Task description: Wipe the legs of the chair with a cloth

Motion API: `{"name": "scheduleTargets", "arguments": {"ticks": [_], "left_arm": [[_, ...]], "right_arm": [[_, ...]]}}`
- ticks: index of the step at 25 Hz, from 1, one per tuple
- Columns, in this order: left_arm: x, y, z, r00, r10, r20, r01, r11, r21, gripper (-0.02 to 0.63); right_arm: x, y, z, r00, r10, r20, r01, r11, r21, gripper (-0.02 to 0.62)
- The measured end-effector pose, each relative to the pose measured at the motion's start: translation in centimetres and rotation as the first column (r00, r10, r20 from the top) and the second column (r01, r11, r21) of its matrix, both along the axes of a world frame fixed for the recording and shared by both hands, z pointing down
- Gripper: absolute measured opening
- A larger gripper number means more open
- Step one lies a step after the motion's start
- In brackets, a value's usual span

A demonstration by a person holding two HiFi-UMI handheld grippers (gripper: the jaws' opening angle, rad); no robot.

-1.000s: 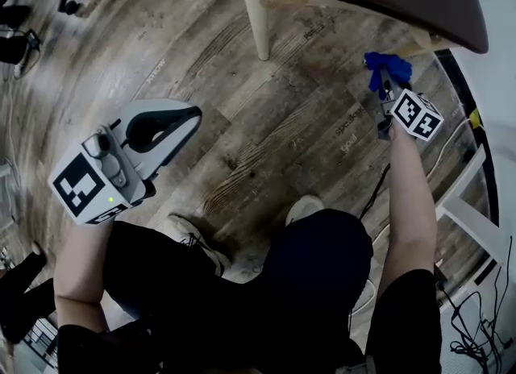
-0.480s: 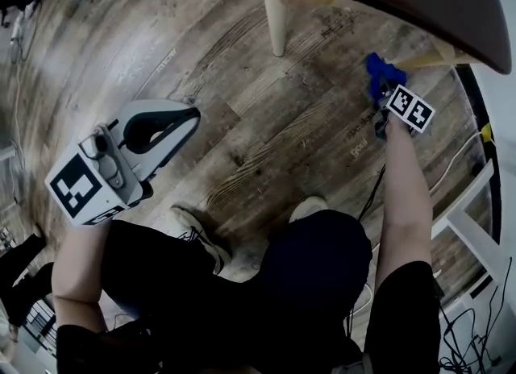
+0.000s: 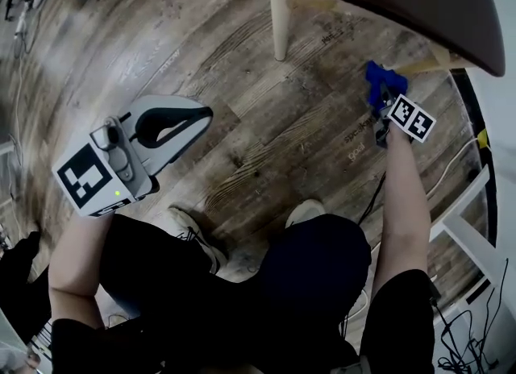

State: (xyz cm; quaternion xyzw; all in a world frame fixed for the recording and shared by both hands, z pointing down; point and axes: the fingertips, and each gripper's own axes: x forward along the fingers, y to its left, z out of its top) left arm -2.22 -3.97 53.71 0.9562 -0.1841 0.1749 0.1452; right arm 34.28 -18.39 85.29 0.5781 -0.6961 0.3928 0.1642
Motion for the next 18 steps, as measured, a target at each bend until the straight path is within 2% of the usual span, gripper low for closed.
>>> {"name": "scheduleTargets", "arguments": {"ticks": [8,15,18], "left_arm": [[0.2,0.2,-0.7,0.999,0.021,-0.024,-0.020,0.999,0.027,0.002],[0.6,0.8,-1.6,0.997,0.047,-0.056,-0.045,0.998,0.042,0.002],[0.6,0.9,-1.8,0.997,0.053,-0.061,-0.051,0.998,0.044,0.002]], "right_arm": [[0.1,-0.2,-7.7,0.997,-0.071,-0.044,0.077,0.984,0.160,0.078],[0.5,0.0,-18.3,0.991,-0.110,-0.076,0.129,0.934,0.334,0.078],[0.6,-0.1,-22.7,0.985,-0.119,-0.121,0.158,0.906,0.394,0.078]]}}
